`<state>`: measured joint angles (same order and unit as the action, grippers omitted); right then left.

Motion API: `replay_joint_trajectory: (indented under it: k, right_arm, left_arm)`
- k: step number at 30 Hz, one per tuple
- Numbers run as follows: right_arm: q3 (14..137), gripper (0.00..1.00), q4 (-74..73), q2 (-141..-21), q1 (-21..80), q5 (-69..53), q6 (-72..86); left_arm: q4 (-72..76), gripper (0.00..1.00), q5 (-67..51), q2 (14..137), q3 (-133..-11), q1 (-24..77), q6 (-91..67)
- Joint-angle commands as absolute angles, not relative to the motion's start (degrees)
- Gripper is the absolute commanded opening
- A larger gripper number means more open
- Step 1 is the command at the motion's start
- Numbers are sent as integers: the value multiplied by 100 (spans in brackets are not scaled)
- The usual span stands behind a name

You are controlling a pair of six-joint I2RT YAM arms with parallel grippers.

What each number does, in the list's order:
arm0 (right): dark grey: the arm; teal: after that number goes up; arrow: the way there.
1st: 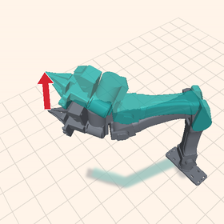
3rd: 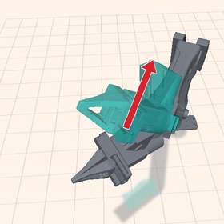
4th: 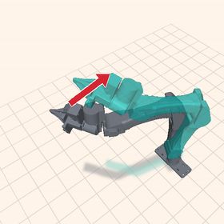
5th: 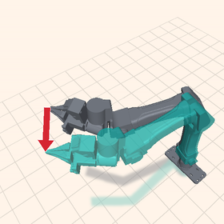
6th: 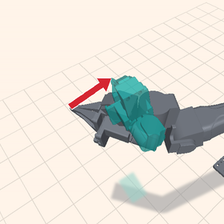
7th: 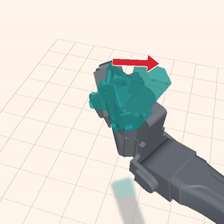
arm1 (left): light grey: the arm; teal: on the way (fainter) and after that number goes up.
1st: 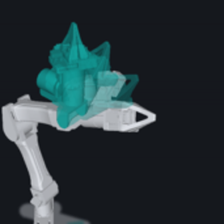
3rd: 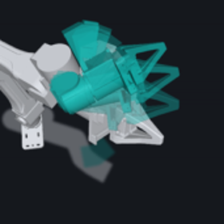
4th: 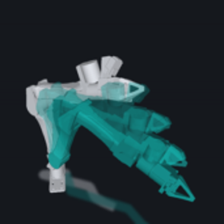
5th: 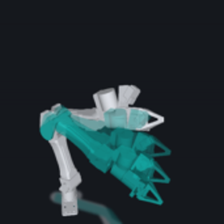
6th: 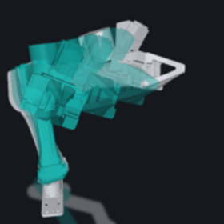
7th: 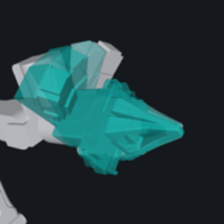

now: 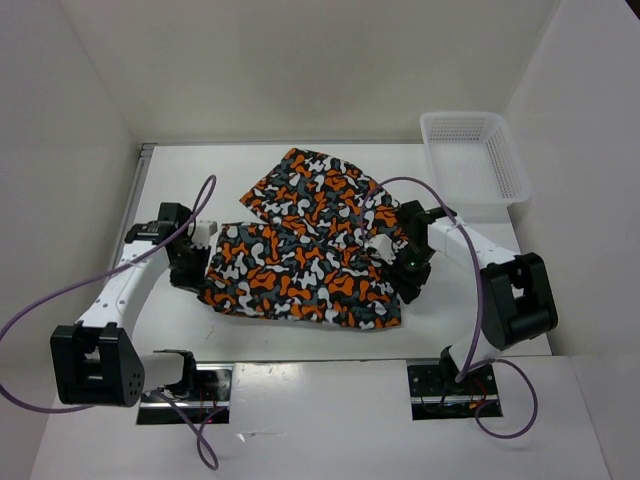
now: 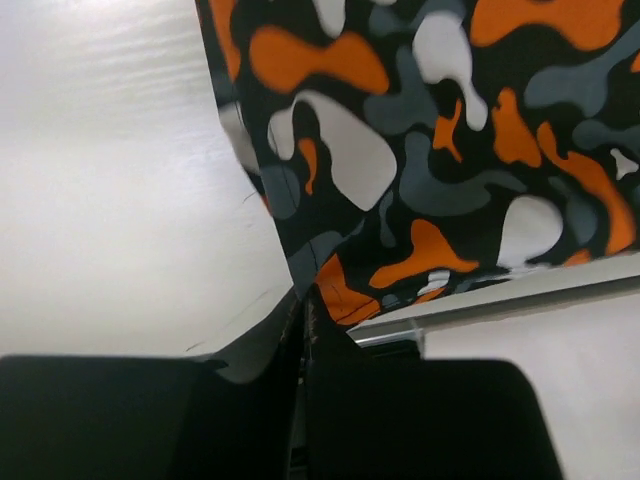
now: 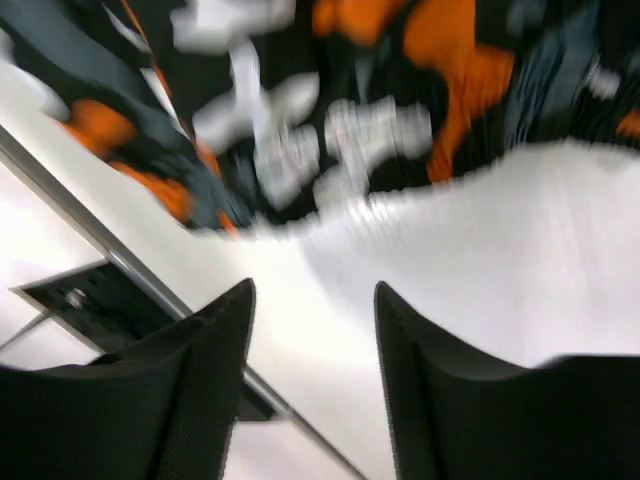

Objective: Fold and stack the shorts
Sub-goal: Flatten the shorts out

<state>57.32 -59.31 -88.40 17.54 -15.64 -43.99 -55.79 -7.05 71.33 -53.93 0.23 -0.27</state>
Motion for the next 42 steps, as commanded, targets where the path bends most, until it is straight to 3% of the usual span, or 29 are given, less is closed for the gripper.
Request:
replay_joint_trajectory:
  k: [1,2,3,5,8,11,14,15,18,24,27,37,38,42]
  right_arm:
    - [5669,58,-6434,-8456,1793,-897,-4711]
    - [5843,71,-6555,-8403,1793,-896,-4772]
    - [5958,78,-6966,-8341,1793,-896,-4851]
    - [6387,89,-7460,-8341,1793,-679,-4904]
    - [6818,87,-7462,-7894,1793,-247,-4683]
    - [7424,85,-6709,-7821,1793,-798,-4380]
    - [7908,85,-5111,-8602,1793,-1213,-2931]
    - [8006,90,-4706,-8813,1793,-1213,-2622]
    - [8366,90,-3623,-9596,1731,-985,-1689]
    - [9200,84,-2734,-10932,1451,-80,-677]
    - [9404,80,-2672,-11399,1450,342,-563]
    - [9010,80,-2558,-11470,1055,782,-589]
    - [8861,85,-2610,-11470,994,495,-676]
    - [8544,90,-2698,-11417,940,185,-1150]
  left_arm:
    - [-6028,7,-44,6734,-5222,149,0]
    - [-6160,22,-44,6654,-5221,263,0]
    - [-6318,32,-44,6592,-5168,264,0]
    - [-6660,38,-87,6355,-5448,264,0]
    - [-7119,51,-595,6171,-6254,264,0]
    - [-6245,68,-756,6476,-6652,264,0]
    - [-3961,70,-449,7266,-6574,316,0]
    - [-3207,70,-274,7904,-6679,456,0]
    - [-2796,70,-202,9065,-7188,579,0]
    - [-2232,70,1,10018,-7251,834,0]
    - [-2110,70,70,10169,-6849,984,0]
    - [-1345,70,1318,10222,-5327,1055,0]
    - [-1345,70,1423,10222,-5265,1055,0]
    - [-1800,69,1582,9713,-5036,1055,0]
